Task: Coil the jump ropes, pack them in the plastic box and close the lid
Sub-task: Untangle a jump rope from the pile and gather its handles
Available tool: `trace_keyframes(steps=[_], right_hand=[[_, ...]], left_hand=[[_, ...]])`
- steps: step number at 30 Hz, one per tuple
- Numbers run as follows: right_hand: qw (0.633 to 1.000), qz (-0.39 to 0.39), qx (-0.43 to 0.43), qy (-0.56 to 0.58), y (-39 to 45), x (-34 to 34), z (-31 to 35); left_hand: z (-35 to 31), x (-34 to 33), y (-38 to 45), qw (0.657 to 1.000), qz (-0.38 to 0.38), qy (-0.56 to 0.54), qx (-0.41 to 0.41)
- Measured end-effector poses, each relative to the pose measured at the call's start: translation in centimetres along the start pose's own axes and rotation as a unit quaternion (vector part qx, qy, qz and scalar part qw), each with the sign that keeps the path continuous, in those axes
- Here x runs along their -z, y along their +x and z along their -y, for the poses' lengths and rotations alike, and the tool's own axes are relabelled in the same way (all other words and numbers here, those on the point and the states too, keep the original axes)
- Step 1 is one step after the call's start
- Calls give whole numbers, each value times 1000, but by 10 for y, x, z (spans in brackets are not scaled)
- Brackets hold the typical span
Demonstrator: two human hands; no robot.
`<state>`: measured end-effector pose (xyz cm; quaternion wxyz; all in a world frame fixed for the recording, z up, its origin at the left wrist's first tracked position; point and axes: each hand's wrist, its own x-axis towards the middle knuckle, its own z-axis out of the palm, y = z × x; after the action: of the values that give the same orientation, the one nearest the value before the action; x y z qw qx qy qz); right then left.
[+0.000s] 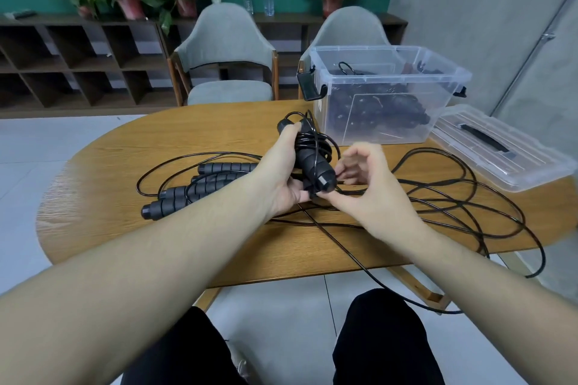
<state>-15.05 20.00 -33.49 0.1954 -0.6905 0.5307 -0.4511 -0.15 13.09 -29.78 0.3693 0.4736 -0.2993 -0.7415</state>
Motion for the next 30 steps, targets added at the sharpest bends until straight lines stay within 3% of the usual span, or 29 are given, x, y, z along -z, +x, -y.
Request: trace_keyframes(steps=[5,8,15,20,30], right_hand=[[994,92,-41,42,23,18,8],[989,78,-101,69,42,28,13],[979,27,-183,-90,84,49,25],[975,11,-166,-149,111,67,23],[969,-1,-215,119,183,104,16]], left_hand=[[-8,-10,1,1000,3,5,-21],[-13,-15,7,998,-11,46,-51],[-31,-34,20,994,-14,58,-90],[-52,-51,32,990,-15,85,-113],[-106,-115,66,979,18,125,-161]])
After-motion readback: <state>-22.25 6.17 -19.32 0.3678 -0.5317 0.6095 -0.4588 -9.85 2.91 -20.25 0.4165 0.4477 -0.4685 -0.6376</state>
